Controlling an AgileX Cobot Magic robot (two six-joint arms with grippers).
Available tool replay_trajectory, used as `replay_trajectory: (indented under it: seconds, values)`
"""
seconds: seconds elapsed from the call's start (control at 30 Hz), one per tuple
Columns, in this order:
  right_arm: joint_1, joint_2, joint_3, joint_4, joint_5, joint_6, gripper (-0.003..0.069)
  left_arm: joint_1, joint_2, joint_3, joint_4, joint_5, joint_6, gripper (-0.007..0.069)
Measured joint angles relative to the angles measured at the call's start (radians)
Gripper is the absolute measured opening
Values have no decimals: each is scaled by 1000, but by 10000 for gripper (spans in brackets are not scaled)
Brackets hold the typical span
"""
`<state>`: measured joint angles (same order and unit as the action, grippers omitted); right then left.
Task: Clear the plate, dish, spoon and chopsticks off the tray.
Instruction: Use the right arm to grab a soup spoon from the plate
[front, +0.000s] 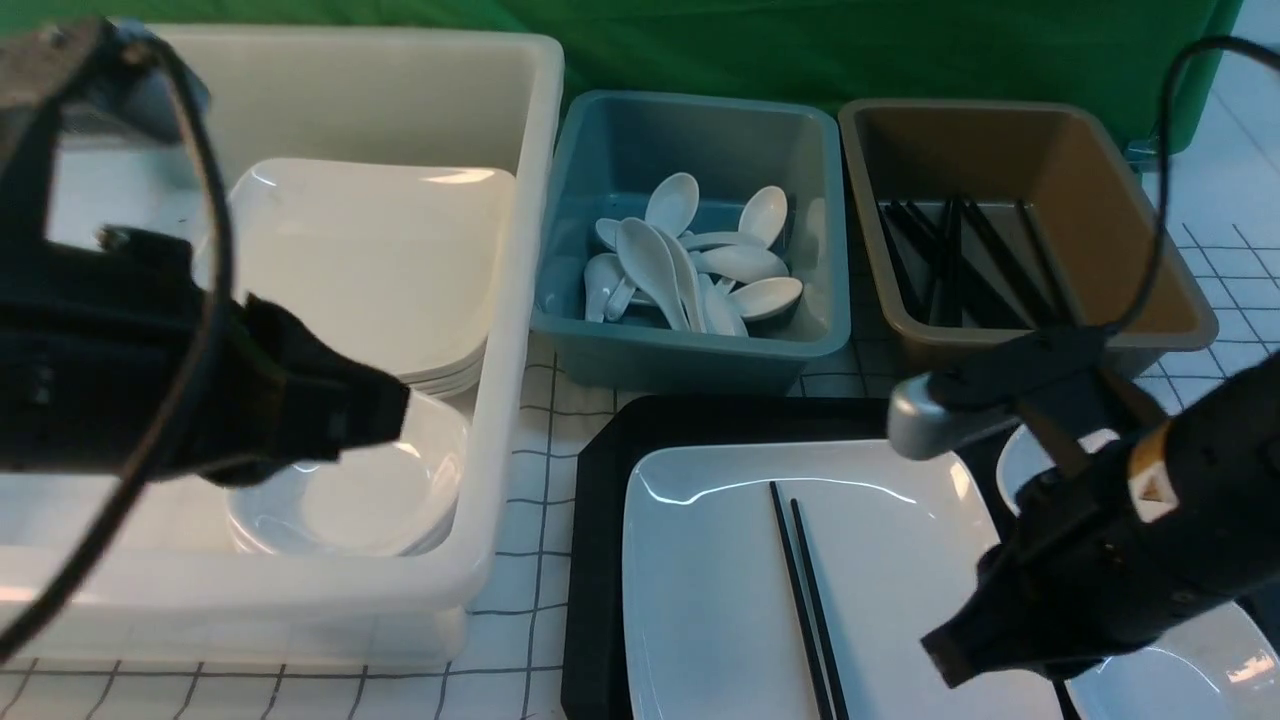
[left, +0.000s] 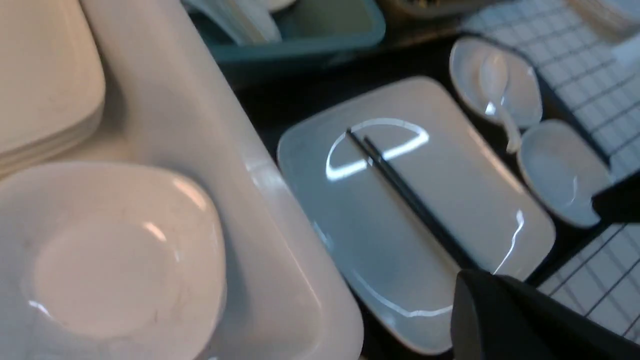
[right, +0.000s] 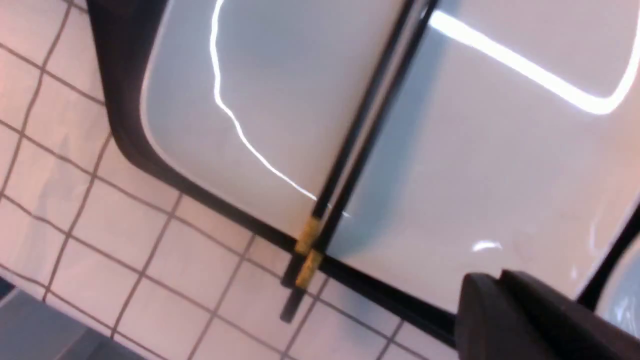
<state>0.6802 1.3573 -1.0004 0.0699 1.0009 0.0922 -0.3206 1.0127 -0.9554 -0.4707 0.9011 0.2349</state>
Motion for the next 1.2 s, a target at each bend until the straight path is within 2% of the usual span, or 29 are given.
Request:
replay_trajectory:
  seconds: [0.03, 0.07, 0.13, 0.2, 0.3, 0.33, 0.37, 0.4, 0.47, 0.57, 0.6, 0.7, 0.77, 1.2]
  values:
    - [1, 10, -4, 0, 0, -5, 63, -8, 4, 0, 23, 2, -9, -3]
    - [1, 38, -29, -4, 0, -21, 87, -76, 30, -11, 109, 19, -75, -3]
    - [1, 49, -52, -28, 0, -42, 117, -147, 58, -28, 175, 33, -129, -3]
    - [-7, 49, -69, -84, 9, -45, 136, -221, 81, -58, 207, 39, -166, -3]
    - [-87, 48, -76, -144, 27, -30, 141, -309, 108, -113, 215, 40, -205, -3]
    - [-169, 48, -76, -150, 28, -18, 142, -348, 125, -141, 216, 41, -215, -3]
    - [-181, 48, -76, -150, 28, -16, 143, -355, 127, -141, 218, 41, -217, -3]
    - [-275, 48, -76, -139, 22, -5, 146, -398, 146, -164, 230, 41, -226, -3]
    - [-401, 50, -76, -89, 0, 11, 168, -456, 175, -183, 265, 42, -253, -3]
    - [-522, 72, -78, -1, -33, 9, 251, -517, 215, -186, 327, 51, -294, -3]
    - [-559, 93, -81, 21, -52, 9, 302, -532, 237, -186, 347, 55, -311, -3]
    - [-585, 160, -82, 47, -78, 11, 417, -549, 273, -186, 372, 59, -326, -3]
    - [-586, 218, -85, 54, -88, 12, 464, -550, 286, -186, 377, 58, -328, -3]
    - [-587, 443, -155, 91, -121, 53, 479, -550, 293, -186, 392, 59, -333, -3]
